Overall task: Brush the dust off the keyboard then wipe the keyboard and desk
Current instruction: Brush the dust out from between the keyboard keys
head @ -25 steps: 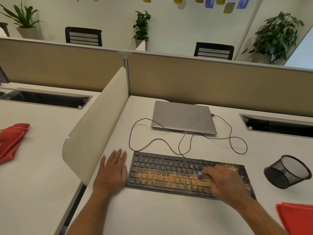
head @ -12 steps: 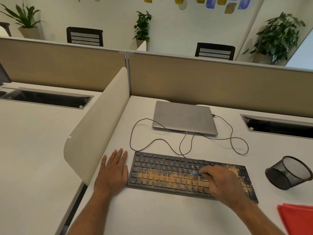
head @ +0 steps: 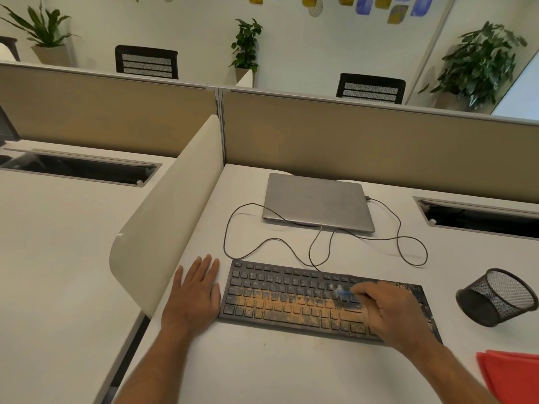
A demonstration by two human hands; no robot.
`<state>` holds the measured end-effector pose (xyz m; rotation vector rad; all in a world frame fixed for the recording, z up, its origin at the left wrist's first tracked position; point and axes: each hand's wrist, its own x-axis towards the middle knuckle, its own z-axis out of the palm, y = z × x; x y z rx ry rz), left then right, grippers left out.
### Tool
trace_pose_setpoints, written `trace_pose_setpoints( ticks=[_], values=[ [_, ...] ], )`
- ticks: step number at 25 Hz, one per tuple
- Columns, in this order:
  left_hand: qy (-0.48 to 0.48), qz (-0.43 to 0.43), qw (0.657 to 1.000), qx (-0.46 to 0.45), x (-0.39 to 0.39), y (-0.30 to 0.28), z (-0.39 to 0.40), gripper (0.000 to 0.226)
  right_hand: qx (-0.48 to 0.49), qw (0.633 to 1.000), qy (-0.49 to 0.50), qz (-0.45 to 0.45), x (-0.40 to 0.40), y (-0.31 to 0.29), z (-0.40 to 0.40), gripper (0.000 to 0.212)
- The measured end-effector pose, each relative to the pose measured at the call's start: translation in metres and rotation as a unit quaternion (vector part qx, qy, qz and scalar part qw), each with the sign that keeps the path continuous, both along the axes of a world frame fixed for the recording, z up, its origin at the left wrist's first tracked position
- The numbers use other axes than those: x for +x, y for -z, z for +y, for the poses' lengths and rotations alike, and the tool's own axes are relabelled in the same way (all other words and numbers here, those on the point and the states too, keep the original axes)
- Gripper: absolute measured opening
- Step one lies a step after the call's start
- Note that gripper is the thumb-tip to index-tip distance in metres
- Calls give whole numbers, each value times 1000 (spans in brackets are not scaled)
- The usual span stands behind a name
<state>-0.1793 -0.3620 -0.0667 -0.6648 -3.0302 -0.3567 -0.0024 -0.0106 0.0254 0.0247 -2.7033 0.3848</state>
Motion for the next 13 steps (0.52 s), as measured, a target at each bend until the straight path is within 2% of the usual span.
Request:
trace_pose_setpoints(
  ticks=[2, 5, 9, 13],
  values=[
    [-1, 1, 1000, -2, 0, 0, 0, 75, 29, 999, -26, -13, 0, -1, -11, 26],
    [-2, 2, 1000, 0, 0, 0, 0, 75, 27, 998, -54, -8, -2, 1, -22, 18],
    [-2, 0, 1000, 0, 0, -1, 0, 75, -24, 999, -9, 31, 0, 5, -13, 15],
    [-1, -4, 1000, -3, 0, -1, 0, 75, 41, 998, -35, 26, 0, 0, -17, 16]
  ],
)
